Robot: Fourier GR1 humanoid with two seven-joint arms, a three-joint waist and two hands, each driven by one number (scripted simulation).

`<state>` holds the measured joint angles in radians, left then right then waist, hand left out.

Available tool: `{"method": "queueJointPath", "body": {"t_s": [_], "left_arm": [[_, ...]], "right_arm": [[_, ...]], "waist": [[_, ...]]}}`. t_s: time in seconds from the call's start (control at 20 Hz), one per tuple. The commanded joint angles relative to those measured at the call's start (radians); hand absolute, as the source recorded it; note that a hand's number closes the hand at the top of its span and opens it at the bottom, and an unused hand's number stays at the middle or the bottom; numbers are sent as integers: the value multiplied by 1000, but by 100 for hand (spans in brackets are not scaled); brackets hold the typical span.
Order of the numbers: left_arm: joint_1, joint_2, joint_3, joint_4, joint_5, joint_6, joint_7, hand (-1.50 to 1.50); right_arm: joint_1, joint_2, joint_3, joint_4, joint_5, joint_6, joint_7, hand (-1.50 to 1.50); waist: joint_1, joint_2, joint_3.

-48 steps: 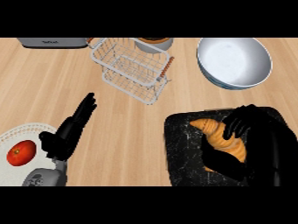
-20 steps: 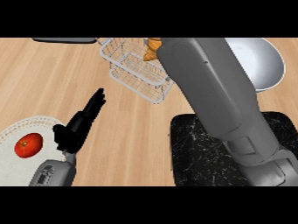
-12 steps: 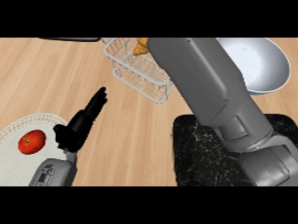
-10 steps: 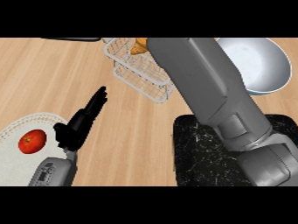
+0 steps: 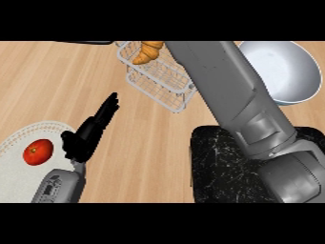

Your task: Pick the croissant from the tray and place it in the tiered basket

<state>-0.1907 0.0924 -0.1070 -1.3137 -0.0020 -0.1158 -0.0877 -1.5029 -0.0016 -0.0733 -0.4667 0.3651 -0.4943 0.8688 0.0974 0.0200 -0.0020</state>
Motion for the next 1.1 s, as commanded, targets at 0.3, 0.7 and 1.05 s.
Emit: {"method": "queueJointPath", "body": {"t_s": [0.3,0.7,1.05], "left_arm": [[59,42,37,-34,26,-27,1,0],[107,27,46,-26,9,16,-20,0],[141,32,84,-61,29,40,-9,0]], "right_arm": [[-20,2,66,50,-53,-317,-70,-150],[-13,-116,133,84,152,-541,36,-150],[134,-193,113,-191,138,-538,-1,-150]], "waist": [[-48,-14,0],[-121,-35,1],[-183,-60,4]]}}
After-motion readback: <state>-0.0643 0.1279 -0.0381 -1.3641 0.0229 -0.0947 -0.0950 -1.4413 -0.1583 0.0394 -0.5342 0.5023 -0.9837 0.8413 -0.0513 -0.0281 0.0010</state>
